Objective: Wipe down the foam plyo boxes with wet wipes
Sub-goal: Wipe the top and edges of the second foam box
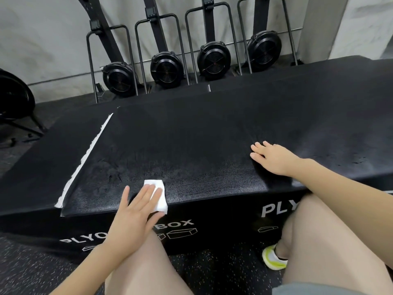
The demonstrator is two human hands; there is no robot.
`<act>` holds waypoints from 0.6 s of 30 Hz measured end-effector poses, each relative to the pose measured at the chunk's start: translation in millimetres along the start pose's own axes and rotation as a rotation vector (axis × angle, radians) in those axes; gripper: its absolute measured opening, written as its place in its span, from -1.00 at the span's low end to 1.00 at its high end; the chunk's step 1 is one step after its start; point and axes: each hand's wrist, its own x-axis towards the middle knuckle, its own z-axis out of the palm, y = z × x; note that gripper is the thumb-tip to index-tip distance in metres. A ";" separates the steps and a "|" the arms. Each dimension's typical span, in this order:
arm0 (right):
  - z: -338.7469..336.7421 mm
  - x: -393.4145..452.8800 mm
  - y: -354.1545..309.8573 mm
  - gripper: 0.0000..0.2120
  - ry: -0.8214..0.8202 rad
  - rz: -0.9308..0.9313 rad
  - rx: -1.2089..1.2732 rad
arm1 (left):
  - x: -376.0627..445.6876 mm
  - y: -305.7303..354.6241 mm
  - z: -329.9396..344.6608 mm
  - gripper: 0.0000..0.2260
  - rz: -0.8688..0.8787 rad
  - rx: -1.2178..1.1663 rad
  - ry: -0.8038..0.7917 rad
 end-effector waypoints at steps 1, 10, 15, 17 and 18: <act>0.5 0.4 0.3 -0.51 0.001 0.002 0.005 | 2.3 2.8 0.6 -0.47 -0.004 -0.006 -0.005; -0.9 -0.9 -3.7 -0.47 -0.017 0.003 0.016 | 51.9 58.9 14.0 -0.52 0.091 -0.064 0.065; -1.8 -2.3 -4.0 -0.50 0.009 -0.008 0.035 | 86.9 107.2 7.2 -0.49 0.134 -0.113 -0.026; -3.3 -3.3 -3.4 -0.52 0.010 -0.004 0.053 | 105.9 132.8 5.5 -0.48 0.152 -0.125 -0.061; -4.1 -4.0 -2.8 -0.53 0.017 0.002 0.075 | 115.9 145.3 5.5 -0.48 0.167 -0.127 -0.079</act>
